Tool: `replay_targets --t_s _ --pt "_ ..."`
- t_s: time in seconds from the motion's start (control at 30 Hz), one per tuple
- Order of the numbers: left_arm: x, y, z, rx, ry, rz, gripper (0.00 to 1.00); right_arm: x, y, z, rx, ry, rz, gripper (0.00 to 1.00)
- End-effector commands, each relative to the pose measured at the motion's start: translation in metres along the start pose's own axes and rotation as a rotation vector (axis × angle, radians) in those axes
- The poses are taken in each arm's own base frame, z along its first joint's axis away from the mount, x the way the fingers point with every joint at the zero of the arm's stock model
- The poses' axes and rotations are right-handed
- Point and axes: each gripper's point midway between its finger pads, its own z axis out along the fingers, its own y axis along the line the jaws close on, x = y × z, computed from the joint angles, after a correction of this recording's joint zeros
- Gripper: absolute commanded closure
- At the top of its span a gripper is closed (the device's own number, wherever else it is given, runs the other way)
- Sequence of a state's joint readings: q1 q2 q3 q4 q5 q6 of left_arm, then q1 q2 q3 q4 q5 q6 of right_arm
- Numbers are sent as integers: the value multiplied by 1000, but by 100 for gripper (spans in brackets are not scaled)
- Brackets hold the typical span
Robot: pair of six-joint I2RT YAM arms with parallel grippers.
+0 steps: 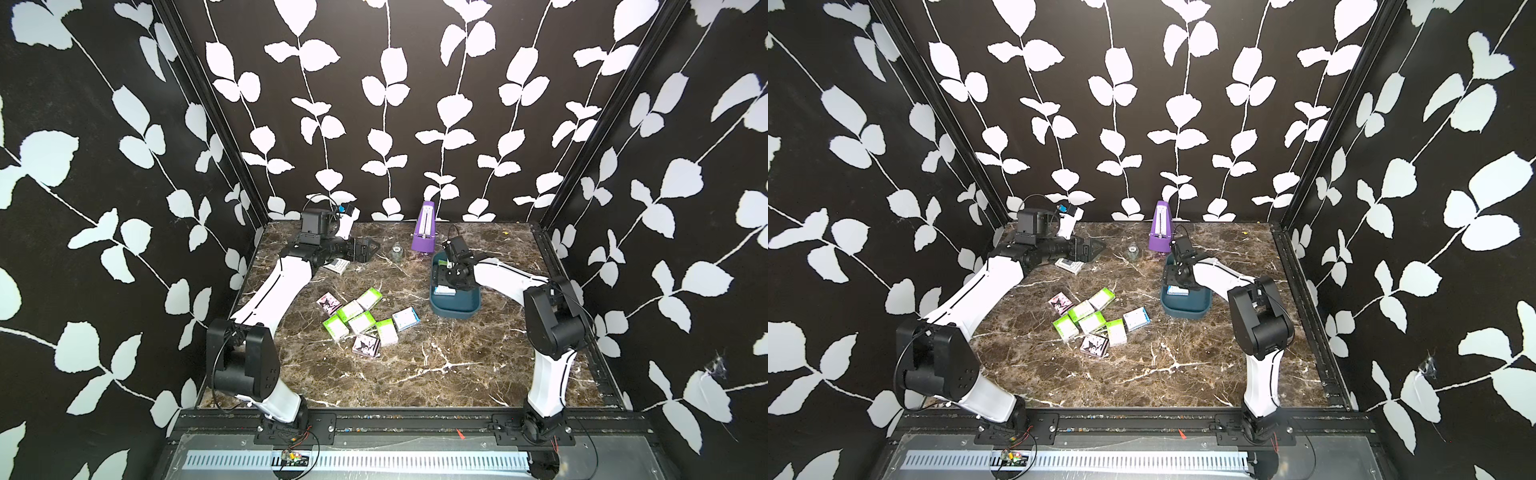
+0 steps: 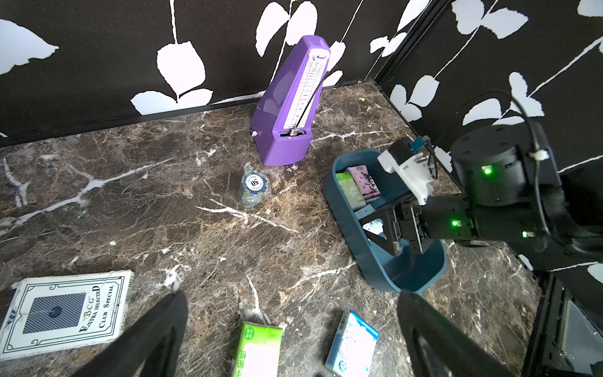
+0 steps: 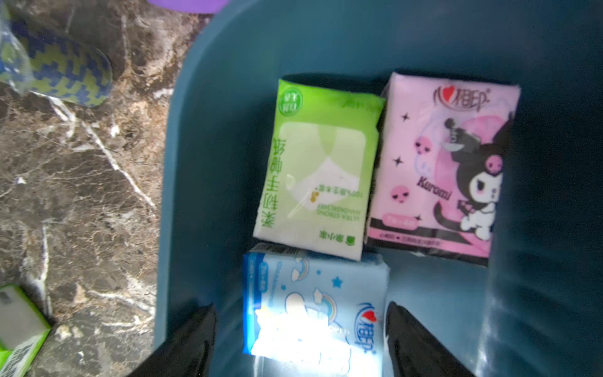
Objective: Put the pocket tissues into the storage box
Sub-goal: Place the pocket tissues in the storage box, then adjust the pocket tissues in the storage box.
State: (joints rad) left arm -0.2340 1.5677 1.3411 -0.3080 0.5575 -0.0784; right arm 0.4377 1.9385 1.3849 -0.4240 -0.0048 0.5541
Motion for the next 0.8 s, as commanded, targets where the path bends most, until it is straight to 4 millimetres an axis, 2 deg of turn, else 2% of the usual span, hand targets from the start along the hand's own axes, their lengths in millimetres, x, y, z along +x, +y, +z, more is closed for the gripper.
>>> replay_targets --t_s 0.0,0.1,0.3,0.77 --pt "-13 -9 -15 3 -37 32 1 -20 10 -25 -33 -66 6 17" --pt "-12 -9 -14 4 -36 32 1 -19 8 -27 -21 -56 -4 17" --pt "-9 -9 -15 0 -33 33 1 -6 0 -17 -1 -23 17 17" --pt "-7 -8 -16 -8 -29 33 1 2 7 2 -80 15 82 17"
